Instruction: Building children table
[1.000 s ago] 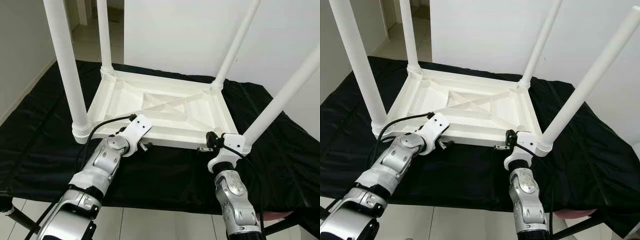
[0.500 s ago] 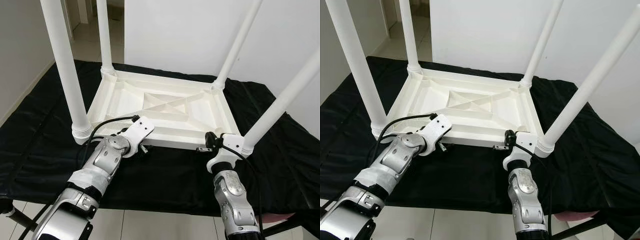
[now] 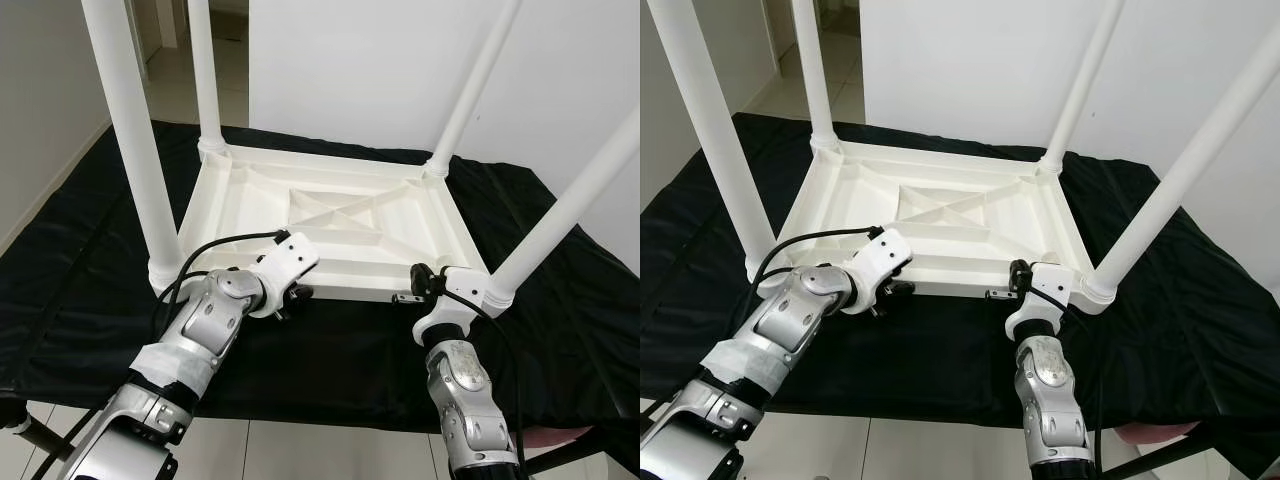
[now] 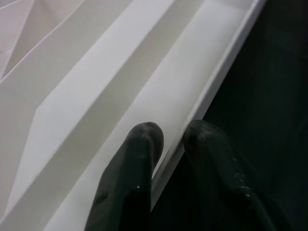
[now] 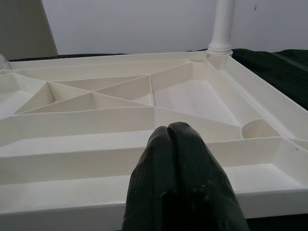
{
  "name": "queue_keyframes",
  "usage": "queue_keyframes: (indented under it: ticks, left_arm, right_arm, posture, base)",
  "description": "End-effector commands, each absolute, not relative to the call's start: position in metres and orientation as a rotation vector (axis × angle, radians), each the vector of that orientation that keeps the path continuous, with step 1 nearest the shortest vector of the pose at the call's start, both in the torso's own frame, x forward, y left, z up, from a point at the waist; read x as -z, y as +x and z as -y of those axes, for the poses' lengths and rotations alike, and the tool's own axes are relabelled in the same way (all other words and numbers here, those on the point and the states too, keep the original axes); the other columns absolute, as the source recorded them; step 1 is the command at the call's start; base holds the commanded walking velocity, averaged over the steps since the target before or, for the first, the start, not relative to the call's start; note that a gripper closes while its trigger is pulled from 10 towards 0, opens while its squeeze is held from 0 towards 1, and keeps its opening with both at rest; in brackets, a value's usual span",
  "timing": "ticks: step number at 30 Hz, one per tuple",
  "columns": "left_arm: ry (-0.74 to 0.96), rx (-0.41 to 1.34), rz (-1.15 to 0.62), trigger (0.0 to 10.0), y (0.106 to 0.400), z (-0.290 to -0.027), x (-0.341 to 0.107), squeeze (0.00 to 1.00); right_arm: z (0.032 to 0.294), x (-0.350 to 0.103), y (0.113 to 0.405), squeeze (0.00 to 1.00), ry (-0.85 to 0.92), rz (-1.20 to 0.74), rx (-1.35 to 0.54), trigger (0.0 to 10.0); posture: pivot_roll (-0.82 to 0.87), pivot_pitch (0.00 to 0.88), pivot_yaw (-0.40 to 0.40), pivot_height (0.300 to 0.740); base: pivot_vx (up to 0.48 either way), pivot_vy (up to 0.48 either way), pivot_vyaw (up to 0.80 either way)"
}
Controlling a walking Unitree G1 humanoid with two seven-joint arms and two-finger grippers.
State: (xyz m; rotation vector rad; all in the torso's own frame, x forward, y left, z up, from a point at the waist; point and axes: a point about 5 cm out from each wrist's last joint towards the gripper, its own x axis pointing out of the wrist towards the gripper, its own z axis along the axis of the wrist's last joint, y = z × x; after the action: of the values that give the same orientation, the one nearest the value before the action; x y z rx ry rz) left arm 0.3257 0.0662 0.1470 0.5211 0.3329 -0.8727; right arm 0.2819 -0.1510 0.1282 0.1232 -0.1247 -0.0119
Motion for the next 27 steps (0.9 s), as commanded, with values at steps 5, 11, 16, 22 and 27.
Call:
queue_keyframes:
  ticks: [5,11,16,22,27]
  left_arm:
    - [0.51,0.959,-0.393,0.0,0.312,-0.06,-0.132,0.0]
    - [0.514,0.993,-0.384,0.0,0.306,-0.056,-0.132,0.0]
    - [0.517,0.965,-0.354,10.0,0.305,-0.056,-0.137,0.0]
    - [0.405,0.948,-0.161,10.0,0.297,-0.06,-0.162,1.0]
    - [0.323,0.918,-0.037,10.0,0.281,-0.067,-0.18,1.0]
  right_arm:
    - [0.153,-0.125,0.283,0.0,0.119,0.105,0.023,10.0]
    - [0.153,-0.125,0.283,0.0,0.121,0.106,0.025,10.0]
    - [0.151,-0.125,0.284,0.0,0.123,0.108,0.018,10.0]
    - [0.15,-0.124,0.284,0.0,0.117,0.107,0.013,10.0]
    - [0.15,-0.123,0.285,0.0,0.115,0.103,0.009,10.0]
  posture:
    - [-0.01,0.0,-0.074,0.74]
    - [0.0,0.0,-0.076,0.74]
    - [0.0,0.0,-0.076,0.74]
    - [0.01,0.0,-0.084,0.74]
    - [0.02,0.0,-0.095,0.74]
  base:
    - [0.0,0.0,0.0]
    - [0.0,0.0,0.0]
    - [0.0,0.0,0.0]
    - [0.0,0.0,0.0]
    - [0.0,0.0,0.0]
